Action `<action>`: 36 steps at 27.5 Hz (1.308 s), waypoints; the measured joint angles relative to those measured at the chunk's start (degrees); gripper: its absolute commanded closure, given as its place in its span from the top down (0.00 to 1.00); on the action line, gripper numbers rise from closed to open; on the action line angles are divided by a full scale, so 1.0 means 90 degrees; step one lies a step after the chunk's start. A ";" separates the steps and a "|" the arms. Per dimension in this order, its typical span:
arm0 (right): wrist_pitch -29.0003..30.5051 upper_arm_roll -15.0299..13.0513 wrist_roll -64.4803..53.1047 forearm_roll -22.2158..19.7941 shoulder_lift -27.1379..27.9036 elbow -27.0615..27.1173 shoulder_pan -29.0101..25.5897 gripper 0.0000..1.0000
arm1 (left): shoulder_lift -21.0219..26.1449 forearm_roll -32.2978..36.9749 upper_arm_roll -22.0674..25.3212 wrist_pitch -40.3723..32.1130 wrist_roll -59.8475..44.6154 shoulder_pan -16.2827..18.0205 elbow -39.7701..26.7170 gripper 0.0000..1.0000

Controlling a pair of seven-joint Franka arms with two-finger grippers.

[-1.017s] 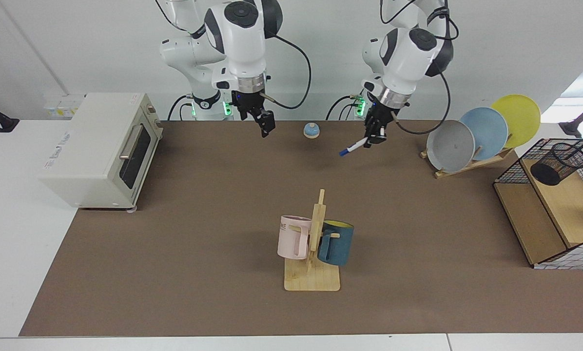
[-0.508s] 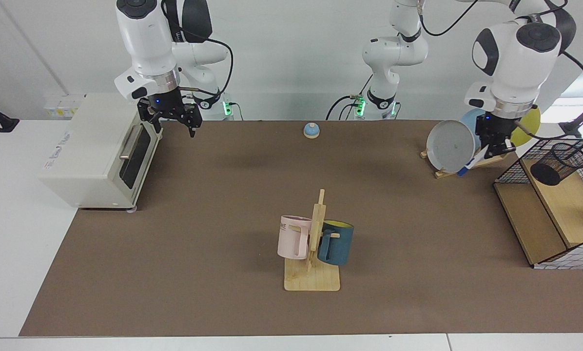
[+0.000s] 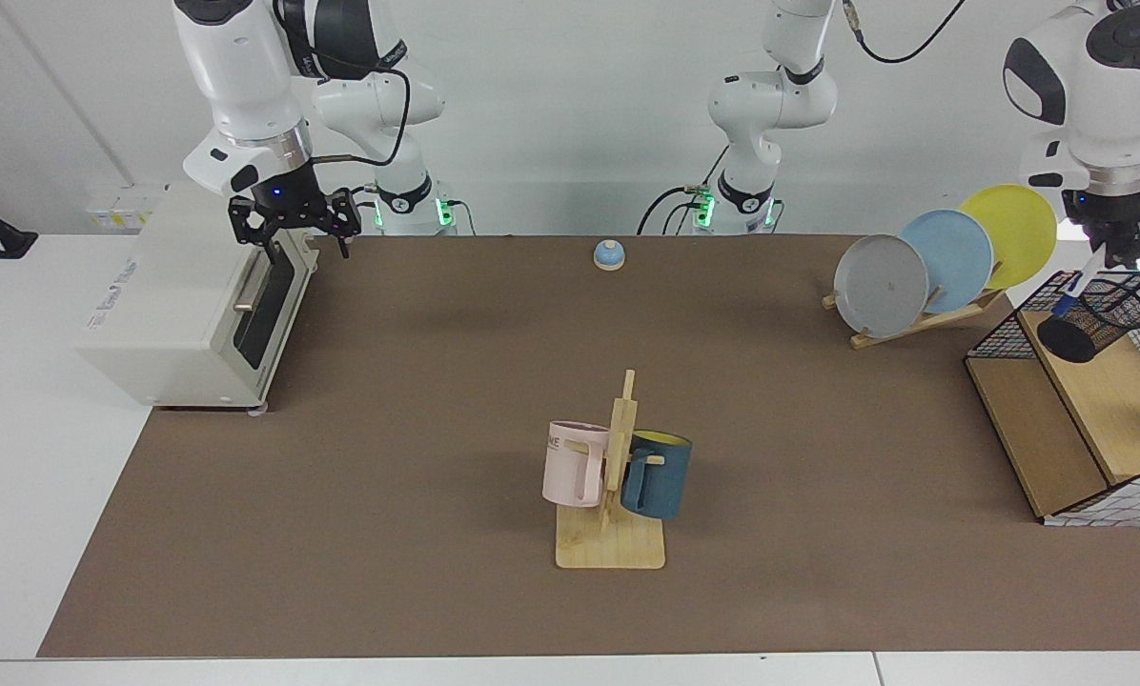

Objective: Put markers into pen holder

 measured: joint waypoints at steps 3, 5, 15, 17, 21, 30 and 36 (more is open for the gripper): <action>-0.0021 0.0000 0.0001 0.0073 0.0002 0.0020 0.0005 1.00 | 0.0020 0.0223 0.0095 -0.0015 0.0001 0.0000 0.0086 0.00; -0.0230 -0.0005 0.0003 0.0073 0.0018 0.0111 0.0005 1.00 | 0.0030 0.0349 0.0187 -0.0032 0.0040 0.0000 0.0131 0.00; -0.1217 -0.0080 0.0008 0.0074 0.0479 0.1086 -0.0270 1.00 | 0.0086 0.0831 0.0292 -0.0120 0.0221 -0.0011 0.0175 0.00; -0.1200 0.0012 0.0008 0.0084 0.0533 0.1136 -0.0480 1.00 | 0.0138 0.0865 0.0289 -0.0132 0.0242 -0.0015 0.0181 0.00; -0.1196 0.0136 0.0004 0.0108 0.0553 0.1178 -0.0593 1.00 | 0.0370 0.0932 0.0286 -0.0140 0.0257 -0.0019 0.0245 0.00; -0.1197 0.0247 0.0004 0.0109 0.0552 0.1184 -0.0567 1.00 | 0.0704 0.1240 0.0274 -0.0152 0.0264 -0.0029 0.0339 0.00; -0.1197 0.0246 0.0004 0.0109 0.0550 0.1184 -0.0568 1.00 | 0.0984 0.1299 0.0273 -0.0235 0.0307 -0.0030 0.0348 0.04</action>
